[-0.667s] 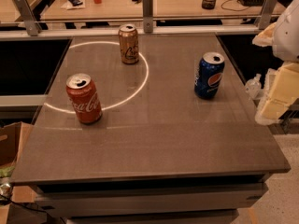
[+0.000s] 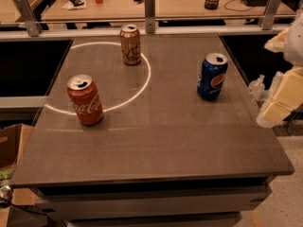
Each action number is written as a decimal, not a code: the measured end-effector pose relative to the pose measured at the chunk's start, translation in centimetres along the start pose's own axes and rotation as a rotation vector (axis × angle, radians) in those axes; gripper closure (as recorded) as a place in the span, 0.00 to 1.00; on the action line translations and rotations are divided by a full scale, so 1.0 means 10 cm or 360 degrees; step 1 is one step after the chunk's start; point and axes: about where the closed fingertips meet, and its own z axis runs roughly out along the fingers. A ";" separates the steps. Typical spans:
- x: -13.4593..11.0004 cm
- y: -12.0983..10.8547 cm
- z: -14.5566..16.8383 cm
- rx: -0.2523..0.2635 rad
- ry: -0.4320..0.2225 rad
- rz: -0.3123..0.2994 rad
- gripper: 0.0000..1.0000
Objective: Move pepsi can near orange can
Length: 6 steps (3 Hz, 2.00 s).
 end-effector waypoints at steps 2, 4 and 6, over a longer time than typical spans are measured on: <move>0.62 0.19 0.78 -0.0054 -0.0527 0.0572 0.00; 0.55 -0.21 0.88 0.0219 -0.1334 0.0661 0.00; 0.68 -0.24 0.43 0.0365 -0.1704 0.0751 0.00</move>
Offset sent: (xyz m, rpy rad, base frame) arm 0.0094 -0.0884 -0.0218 1.2385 -0.5416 -0.4028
